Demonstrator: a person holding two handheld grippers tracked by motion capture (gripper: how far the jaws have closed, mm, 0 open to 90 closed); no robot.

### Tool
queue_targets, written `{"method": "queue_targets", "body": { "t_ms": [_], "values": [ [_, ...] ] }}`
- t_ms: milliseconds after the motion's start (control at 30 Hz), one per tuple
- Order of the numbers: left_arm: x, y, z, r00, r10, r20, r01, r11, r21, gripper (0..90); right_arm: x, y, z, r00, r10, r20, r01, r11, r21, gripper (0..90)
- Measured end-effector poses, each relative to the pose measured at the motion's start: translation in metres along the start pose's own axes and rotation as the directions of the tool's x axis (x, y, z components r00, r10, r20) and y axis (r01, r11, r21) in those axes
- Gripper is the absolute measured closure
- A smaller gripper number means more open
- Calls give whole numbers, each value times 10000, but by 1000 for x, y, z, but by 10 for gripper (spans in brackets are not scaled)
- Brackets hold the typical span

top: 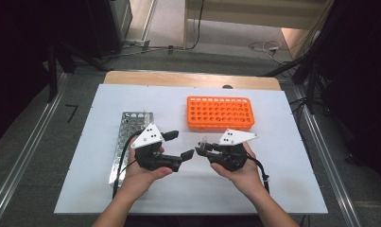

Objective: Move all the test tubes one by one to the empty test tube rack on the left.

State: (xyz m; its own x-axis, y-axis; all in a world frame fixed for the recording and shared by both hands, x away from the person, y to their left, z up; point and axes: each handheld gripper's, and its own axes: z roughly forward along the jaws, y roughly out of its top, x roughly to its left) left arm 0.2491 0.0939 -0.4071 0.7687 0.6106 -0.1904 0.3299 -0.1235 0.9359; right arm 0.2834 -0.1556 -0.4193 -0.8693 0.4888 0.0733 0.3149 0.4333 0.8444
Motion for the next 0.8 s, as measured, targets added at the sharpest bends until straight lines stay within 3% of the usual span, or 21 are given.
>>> {"method": "queue_targets", "body": {
  "t_ms": [367,800],
  "values": [
    [-10,0,5,9982,342,494,-340,9994,-48,477,12,2,3,9989,-270,-390,275,9996,116,742],
    [-18,0,8,9951,701,696,-699,9975,-66,674,28,5,8,9932,-681,-941,703,9973,204,742]
  ]
}}
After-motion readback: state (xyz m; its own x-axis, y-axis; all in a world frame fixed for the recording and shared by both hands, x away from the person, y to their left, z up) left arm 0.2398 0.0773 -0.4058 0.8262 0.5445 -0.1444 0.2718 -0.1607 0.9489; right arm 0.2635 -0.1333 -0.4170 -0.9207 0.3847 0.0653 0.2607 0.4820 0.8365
